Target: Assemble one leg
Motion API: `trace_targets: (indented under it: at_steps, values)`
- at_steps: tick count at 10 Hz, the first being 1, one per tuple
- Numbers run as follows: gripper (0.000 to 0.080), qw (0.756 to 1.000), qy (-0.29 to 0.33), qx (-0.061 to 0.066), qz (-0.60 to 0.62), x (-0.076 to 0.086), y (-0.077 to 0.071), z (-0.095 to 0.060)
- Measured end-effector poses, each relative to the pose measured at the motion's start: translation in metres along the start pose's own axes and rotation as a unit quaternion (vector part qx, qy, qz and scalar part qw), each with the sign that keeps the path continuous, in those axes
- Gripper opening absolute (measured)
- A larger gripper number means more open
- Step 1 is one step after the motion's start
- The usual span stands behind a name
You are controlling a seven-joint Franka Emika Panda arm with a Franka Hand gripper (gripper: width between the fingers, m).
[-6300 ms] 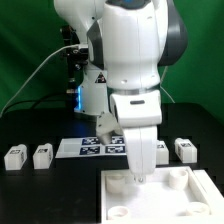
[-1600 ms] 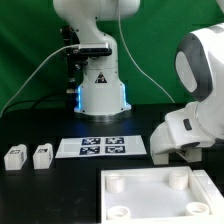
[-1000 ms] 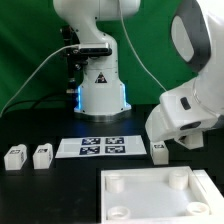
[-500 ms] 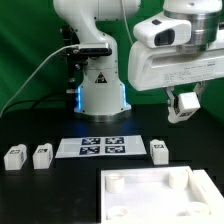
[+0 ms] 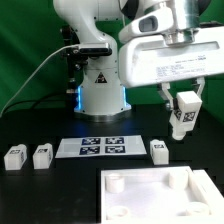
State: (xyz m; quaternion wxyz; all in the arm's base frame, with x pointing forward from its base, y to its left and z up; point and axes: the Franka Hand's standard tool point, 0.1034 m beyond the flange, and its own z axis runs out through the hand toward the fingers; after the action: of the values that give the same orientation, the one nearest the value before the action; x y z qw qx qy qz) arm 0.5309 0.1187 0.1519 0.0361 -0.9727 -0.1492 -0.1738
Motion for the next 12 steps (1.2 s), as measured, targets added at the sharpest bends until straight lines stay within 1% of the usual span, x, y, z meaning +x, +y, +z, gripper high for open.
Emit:
trace_targets:
  at_steps: [1, 2, 3, 4, 5, 7, 8, 9, 10, 11, 12]
  values:
    - [0.0291, 0.998, 0.058, -0.007, 0.011, 0.024, 0.010, 0.005]
    - [0.0291, 0.993, 0.119, -0.016, 0.006, 0.037, 0.011, 0.016]
    - [0.0291, 0.987, 0.159, -0.023, -0.008, 0.039, 0.010, 0.024]
    - [0.0291, 0.988, 0.154, -0.024, -0.010, 0.029, 0.011, 0.036]
    - [0.0291, 0.990, 0.136, -0.021, -0.007, 0.021, 0.014, 0.044]
    - [0.0291, 0.993, 0.115, -0.016, -0.006, 0.016, 0.014, 0.048]
    - [0.0291, 0.993, 0.114, -0.018, -0.012, 0.015, 0.019, 0.050]
    - [0.0291, 0.994, 0.107, -0.021, -0.016, 0.014, 0.035, 0.053]
    - [0.0291, 0.995, 0.097, -0.018, -0.009, 0.023, 0.045, 0.055]
    - [0.0291, 0.994, 0.105, -0.017, -0.004, 0.036, 0.048, 0.058]
    - [0.0291, 0.994, 0.107, -0.015, -0.003, 0.042, 0.046, 0.064]
